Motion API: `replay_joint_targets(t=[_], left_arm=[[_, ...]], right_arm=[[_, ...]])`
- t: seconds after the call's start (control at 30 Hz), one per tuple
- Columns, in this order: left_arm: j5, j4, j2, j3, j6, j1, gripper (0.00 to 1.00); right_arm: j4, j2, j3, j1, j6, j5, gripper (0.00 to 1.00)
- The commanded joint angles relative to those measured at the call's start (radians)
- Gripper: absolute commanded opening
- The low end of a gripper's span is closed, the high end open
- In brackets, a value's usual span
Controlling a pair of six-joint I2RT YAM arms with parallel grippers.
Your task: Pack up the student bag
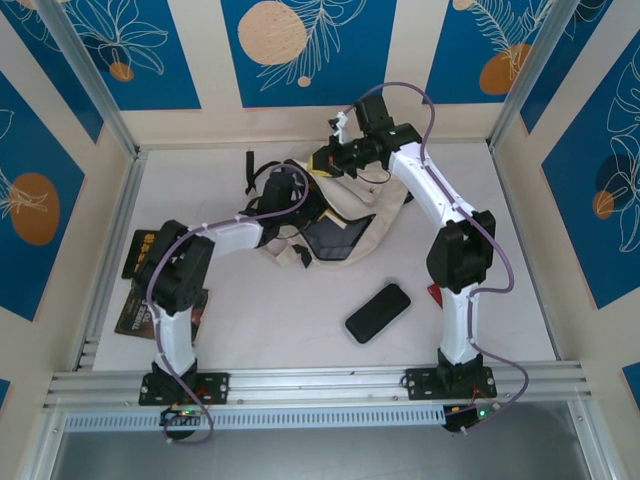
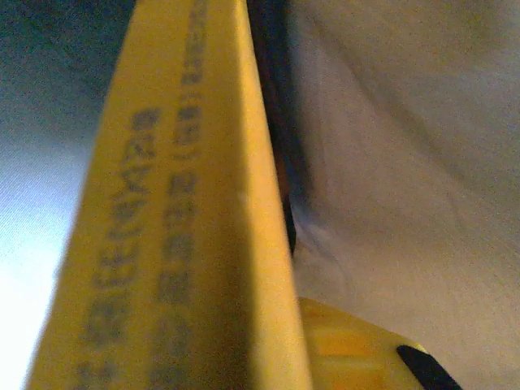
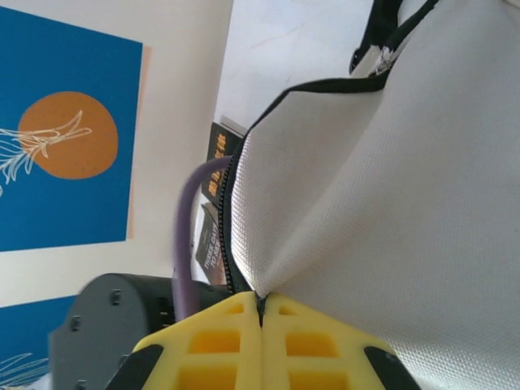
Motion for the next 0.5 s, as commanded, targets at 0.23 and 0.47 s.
replay_joint_targets(t=[0.23,0.47], left_arm=[[-0.157,0.094,0.159,0.196,-0.057,-0.017,0.00],[-0.192,0.024,0.219,0.240,-0.104,-0.018,0.22]], right_arm=[[0.056,-0.082,-0.050,-0.014,0.043,-0.067,0.00],[0.079,-0.069,-0.090,-0.021,0.064,-0.015,0.00]])
